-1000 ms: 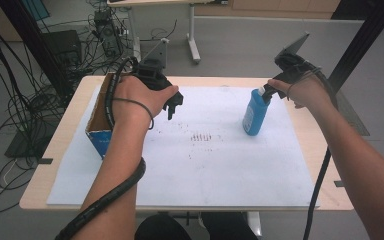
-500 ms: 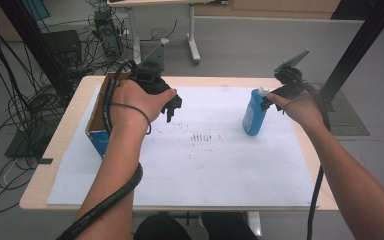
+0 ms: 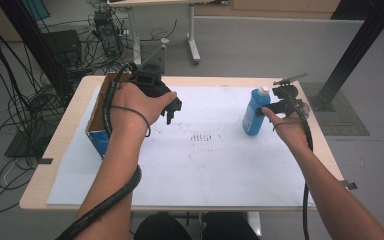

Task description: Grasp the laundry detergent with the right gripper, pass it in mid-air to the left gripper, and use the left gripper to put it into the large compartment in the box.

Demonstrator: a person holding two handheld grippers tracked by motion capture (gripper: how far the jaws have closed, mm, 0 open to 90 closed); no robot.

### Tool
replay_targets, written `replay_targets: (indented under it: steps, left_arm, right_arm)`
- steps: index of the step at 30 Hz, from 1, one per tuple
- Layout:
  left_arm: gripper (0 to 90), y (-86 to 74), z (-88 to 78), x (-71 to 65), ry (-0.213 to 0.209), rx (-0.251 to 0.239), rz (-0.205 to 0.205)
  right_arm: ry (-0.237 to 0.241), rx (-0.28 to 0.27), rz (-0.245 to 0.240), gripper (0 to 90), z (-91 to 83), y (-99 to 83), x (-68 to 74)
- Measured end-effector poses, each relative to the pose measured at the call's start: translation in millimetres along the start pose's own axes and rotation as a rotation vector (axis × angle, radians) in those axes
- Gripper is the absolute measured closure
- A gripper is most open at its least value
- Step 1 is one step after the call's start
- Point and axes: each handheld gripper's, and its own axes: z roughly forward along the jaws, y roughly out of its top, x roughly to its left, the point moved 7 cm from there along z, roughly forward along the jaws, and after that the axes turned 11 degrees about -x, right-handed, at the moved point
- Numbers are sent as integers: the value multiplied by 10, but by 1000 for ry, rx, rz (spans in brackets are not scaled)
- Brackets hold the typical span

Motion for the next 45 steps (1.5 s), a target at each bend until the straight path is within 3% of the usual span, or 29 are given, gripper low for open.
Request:
replay_targets:
  steps: [4, 10, 16, 28, 45]
  left_arm:
    - [68, 19, 43, 5, 10, 5, 6]
    - [71, 35, 104, 4, 11, 13, 8]
    - [70, 50, 163, 17, 14, 18, 10]
    - [69, 51, 183, 51, 23, 17, 11]
    - [69, 77, 192, 0, 29, 23, 19]
  right_arm:
    - [-1, -69, -3, 41, 139, -98, 61]
    - [-22, -122, 12, 36, 259, -160, 88]
    - [-35, -211, -13, 31, 337, -172, 121]
    - [-53, -288, -17, 23, 479, -256, 187]
    - [-65, -324, -29, 18, 598, -270, 147]
